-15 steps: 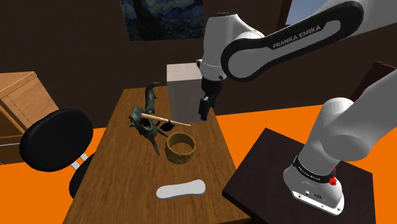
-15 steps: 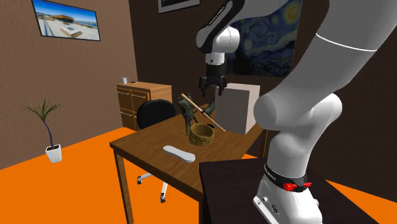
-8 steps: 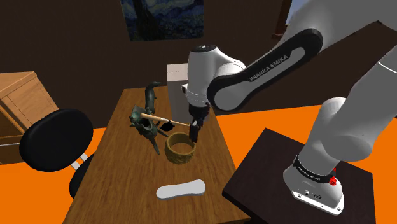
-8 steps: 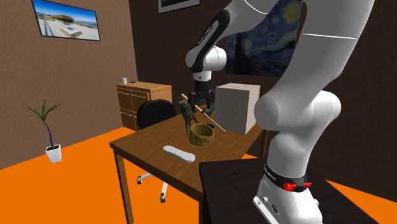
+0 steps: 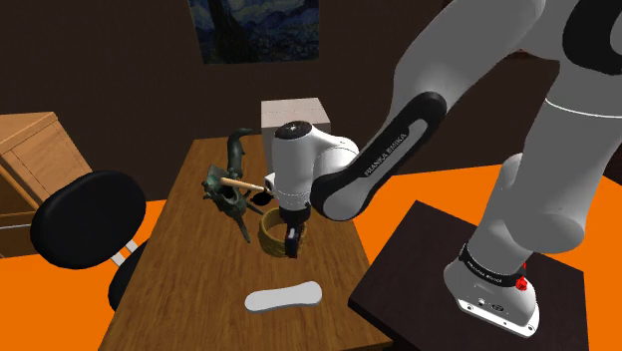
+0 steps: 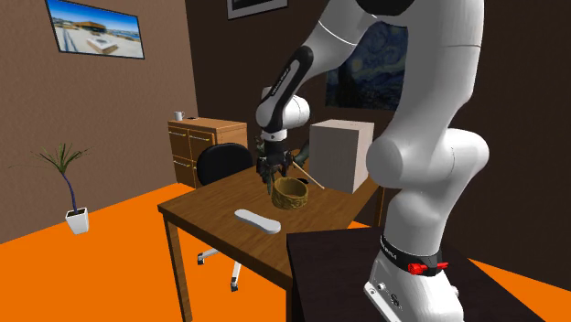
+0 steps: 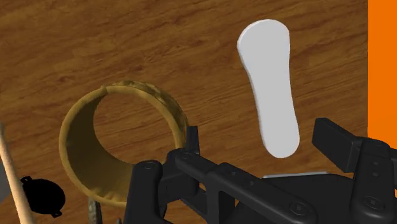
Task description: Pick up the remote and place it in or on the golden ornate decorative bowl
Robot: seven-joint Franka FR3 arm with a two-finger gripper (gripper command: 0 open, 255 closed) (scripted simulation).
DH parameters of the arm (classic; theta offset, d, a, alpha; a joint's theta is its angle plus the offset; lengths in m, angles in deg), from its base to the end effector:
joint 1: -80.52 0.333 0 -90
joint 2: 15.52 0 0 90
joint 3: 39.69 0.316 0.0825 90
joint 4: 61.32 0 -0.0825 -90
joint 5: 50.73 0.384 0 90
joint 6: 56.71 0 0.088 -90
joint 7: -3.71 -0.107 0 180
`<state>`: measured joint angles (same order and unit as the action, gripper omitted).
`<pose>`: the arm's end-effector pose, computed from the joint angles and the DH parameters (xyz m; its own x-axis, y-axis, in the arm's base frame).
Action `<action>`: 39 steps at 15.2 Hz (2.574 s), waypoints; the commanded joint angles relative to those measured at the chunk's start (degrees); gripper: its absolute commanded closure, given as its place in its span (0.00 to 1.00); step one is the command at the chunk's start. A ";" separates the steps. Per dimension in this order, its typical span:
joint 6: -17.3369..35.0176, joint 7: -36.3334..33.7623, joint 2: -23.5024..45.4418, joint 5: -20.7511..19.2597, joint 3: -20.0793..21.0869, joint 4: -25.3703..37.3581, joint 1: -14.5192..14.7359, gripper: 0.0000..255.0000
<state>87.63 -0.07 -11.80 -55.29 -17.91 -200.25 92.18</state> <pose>0.4103 0.2728 0.2857 0.8355 0.5483 0.0356 0.5479 -0.8363 0.0222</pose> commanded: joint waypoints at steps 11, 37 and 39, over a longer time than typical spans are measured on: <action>8.80 -7.29 23.92 -16.99 -3.54 10.15 9.57 0.00; 11.77 -9.06 28.10 -19.42 -5.97 11.37 11.37 1.00; 10.73 -8.43 26.58 -18.60 -5.09 10.87 10.68 1.00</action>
<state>98.77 -8.75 15.53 -74.24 -23.39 -189.05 103.15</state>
